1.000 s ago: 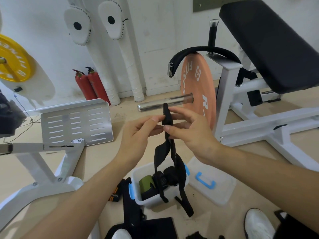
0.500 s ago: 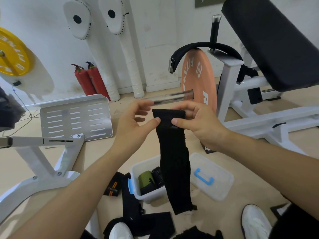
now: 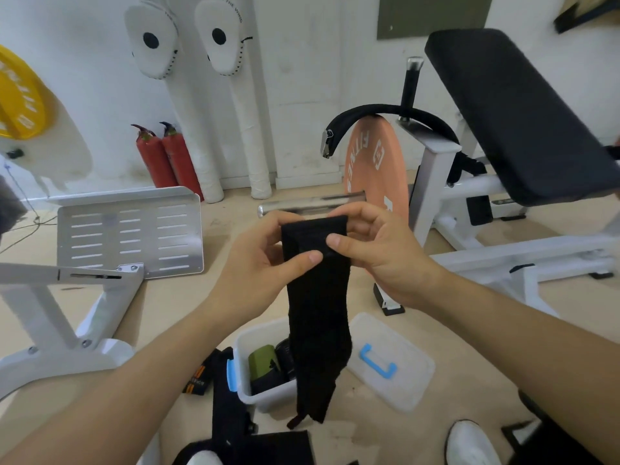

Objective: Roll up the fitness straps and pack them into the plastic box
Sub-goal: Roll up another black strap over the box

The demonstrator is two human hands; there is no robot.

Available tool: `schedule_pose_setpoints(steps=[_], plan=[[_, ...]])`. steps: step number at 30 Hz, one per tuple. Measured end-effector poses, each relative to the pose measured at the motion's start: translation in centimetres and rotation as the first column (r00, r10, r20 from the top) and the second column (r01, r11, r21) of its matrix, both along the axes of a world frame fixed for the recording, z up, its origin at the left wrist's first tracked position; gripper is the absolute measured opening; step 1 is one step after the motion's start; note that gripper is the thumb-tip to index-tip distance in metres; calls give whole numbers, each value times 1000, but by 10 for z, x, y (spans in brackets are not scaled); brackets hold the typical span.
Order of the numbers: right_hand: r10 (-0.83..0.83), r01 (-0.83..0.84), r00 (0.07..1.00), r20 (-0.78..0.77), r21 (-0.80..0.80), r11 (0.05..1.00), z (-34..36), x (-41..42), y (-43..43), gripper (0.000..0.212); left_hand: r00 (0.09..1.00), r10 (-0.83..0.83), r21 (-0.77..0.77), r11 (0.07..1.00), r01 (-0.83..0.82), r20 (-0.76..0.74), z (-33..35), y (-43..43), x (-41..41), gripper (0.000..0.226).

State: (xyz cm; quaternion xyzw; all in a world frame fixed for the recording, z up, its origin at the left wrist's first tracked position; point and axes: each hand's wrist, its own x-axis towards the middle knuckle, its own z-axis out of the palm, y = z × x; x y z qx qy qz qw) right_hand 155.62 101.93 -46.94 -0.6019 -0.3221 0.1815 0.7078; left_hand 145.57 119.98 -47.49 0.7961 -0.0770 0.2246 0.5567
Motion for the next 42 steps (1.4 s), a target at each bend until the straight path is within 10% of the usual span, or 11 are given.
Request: schedule_pose_setpoints(steps=[13, 29, 38, 42], plan=[[142, -161, 982, -127, -154, 975, 6, -7, 1, 40, 931, 138, 351, 899, -261, 339, -1, 1, 0, 23], [-72, 72, 996, 52, 1, 997, -4, 5, 3, 22, 993, 14, 129, 992, 1, -117, 2, -2, -12, 55], [-35, 109, 943, 331, -209, 972, 5, 7, -7, 27, 990, 137, 172, 975, -139, 22, -3, -5, -9, 54], [51, -3, 988, 146, -311, 950, 13, 5, -13, 26, 967, 164, 264, 941, -213, 194, -1, -2, -8, 50]])
